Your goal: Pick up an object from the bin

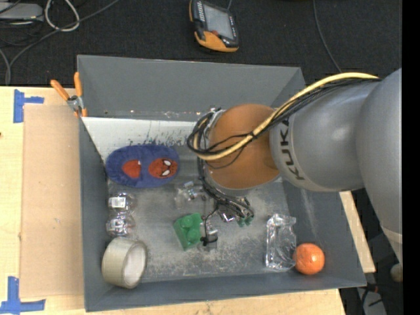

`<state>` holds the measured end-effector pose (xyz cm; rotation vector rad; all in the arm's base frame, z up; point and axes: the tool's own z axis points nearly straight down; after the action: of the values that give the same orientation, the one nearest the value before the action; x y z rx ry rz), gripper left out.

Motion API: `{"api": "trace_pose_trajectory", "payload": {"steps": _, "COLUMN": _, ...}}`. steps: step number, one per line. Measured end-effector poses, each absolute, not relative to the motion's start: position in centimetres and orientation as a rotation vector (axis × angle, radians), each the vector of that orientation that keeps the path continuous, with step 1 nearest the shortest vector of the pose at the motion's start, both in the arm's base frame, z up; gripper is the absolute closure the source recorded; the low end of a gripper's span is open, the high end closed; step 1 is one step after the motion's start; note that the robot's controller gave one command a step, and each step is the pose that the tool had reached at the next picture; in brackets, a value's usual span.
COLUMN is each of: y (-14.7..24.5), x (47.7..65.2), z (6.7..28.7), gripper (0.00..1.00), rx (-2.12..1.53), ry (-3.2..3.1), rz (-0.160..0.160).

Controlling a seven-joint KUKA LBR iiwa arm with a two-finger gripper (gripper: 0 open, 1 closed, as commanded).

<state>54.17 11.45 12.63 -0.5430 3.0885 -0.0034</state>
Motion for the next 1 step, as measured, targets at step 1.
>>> {"api": "trace_pose_trajectory", "payload": {"steps": 1, "y": 8.69, "x": 53.14, "z": 9.82, "gripper": 0.00, "rx": 0.132, "ry": 3.153, "rz": -0.002}}
